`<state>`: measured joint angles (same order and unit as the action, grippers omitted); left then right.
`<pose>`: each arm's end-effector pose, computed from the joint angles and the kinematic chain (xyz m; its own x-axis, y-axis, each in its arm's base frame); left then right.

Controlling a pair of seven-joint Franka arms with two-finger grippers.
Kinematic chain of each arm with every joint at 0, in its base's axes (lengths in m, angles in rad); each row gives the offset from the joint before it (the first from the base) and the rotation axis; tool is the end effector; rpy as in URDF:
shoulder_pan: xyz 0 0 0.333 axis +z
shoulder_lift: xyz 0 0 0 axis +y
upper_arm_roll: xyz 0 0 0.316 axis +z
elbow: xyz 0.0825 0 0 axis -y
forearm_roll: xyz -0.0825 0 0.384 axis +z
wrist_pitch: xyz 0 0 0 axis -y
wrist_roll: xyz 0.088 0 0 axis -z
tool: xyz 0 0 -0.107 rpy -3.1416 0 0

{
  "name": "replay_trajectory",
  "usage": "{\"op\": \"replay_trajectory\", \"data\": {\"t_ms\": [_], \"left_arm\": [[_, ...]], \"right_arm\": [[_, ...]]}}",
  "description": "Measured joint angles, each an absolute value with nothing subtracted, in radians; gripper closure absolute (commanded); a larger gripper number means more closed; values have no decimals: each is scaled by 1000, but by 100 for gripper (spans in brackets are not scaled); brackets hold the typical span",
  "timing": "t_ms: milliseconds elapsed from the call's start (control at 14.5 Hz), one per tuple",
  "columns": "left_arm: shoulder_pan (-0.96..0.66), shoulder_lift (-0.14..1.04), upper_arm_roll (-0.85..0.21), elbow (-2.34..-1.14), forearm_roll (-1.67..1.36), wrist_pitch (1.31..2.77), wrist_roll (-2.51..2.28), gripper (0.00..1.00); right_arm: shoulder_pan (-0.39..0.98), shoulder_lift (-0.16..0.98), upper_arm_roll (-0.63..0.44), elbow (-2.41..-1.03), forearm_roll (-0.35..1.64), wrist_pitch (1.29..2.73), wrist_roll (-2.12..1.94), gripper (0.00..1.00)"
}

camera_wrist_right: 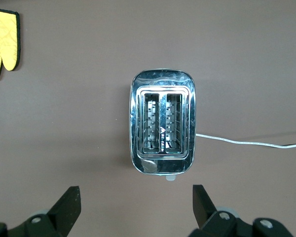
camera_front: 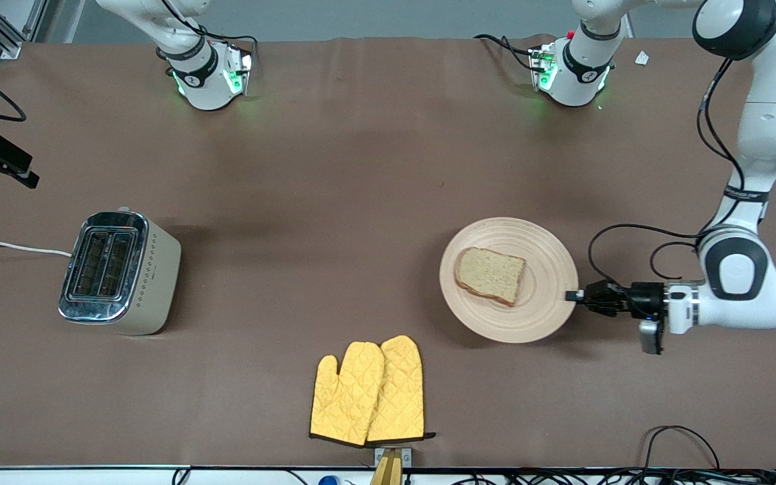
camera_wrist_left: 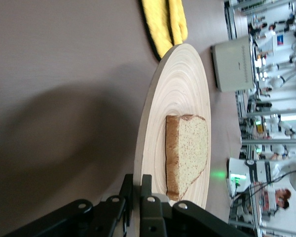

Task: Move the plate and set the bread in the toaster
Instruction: 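Slide the wooden plate with the left gripper toward the toaster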

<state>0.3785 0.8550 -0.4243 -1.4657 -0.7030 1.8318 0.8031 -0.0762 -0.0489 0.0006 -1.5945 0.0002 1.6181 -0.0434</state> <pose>0.6836 -0.0337 0.2096 0.9338 -0.3210 0.1581 -0.2933 -0.4334 0.8522 0.5427 -0.0411 0.6445 0.9969 -0.0320 0.0724 -0.0323 -0.9995 0.0030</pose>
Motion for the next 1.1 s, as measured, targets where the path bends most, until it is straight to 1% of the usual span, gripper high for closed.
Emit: {"op": "replay_trajectory", "data": {"t_ms": [138, 413, 550, 757, 1101], "left_arm": [[328, 855, -453, -1479, -704, 1881, 772, 99], [309, 855, -598, -1603, -761, 2131, 700, 99], [303, 855, -643, -1666, -793, 2244, 688, 99], [265, 855, -660, -1717, -861, 2334, 686, 99], [160, 857, -660, -1747, -994, 2448, 685, 98]], "right_arm": [[-76, -49, 0, -1594, 0, 1618, -43, 0], [-76, -49, 0, -1594, 0, 1617, -43, 0], [-76, -49, 0, -1595, 0, 1611, -44, 0], [-76, -49, -1, -1594, 0, 1611, -44, 0], [-66, -41, 4, -1599, 1, 1594, -45, 0]]}}
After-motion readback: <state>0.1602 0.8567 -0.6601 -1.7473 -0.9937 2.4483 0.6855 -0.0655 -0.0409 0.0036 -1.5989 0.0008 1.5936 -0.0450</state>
